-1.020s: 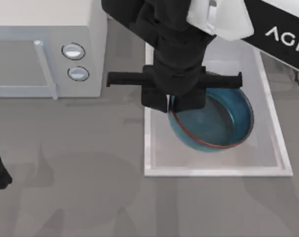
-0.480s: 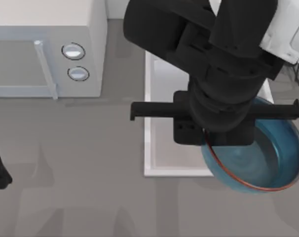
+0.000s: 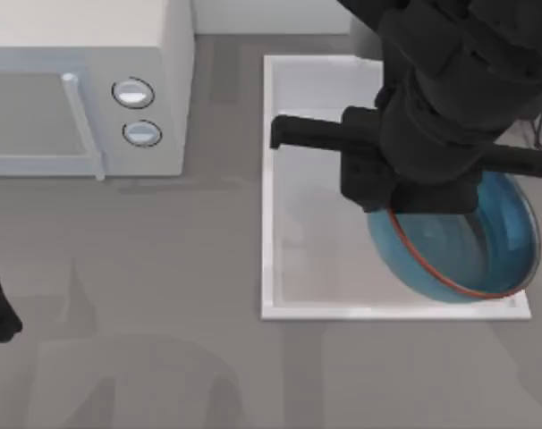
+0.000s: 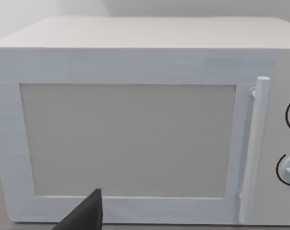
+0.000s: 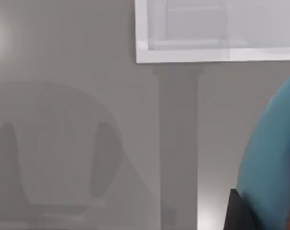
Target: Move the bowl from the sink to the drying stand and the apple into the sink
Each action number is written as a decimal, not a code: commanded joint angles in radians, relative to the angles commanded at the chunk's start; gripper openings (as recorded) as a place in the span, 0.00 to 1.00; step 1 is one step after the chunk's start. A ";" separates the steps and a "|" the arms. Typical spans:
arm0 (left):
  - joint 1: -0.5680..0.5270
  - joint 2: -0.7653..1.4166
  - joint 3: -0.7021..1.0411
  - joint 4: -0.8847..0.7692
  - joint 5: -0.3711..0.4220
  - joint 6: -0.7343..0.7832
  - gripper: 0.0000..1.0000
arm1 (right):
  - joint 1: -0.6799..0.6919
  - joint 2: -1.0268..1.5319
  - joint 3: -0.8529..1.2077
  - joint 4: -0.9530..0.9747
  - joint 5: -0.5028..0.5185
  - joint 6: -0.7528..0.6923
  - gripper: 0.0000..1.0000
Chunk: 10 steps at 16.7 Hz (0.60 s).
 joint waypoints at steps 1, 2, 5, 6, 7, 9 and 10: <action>0.000 0.000 0.000 0.000 0.000 0.000 1.00 | -0.054 -0.027 -0.026 0.064 -0.030 -0.041 0.00; 0.000 0.000 0.000 0.000 0.000 0.000 1.00 | -0.115 -0.055 -0.054 0.136 -0.063 -0.085 0.00; 0.000 0.000 0.000 0.000 0.000 0.000 1.00 | -0.338 -0.145 -0.151 0.392 -0.167 -0.240 0.00; 0.000 0.000 0.000 0.000 0.000 0.000 1.00 | -0.419 -0.174 -0.185 0.486 -0.202 -0.295 0.00; 0.000 0.000 0.000 0.000 0.000 0.000 1.00 | -0.502 -0.201 -0.218 0.582 -0.235 -0.351 0.00; 0.000 0.000 0.000 0.000 0.000 0.000 1.00 | -0.669 -0.251 -0.283 0.777 -0.298 -0.464 0.00; 0.000 0.000 0.000 0.000 0.000 0.000 1.00 | -0.752 -0.273 -0.313 0.872 -0.327 -0.520 0.00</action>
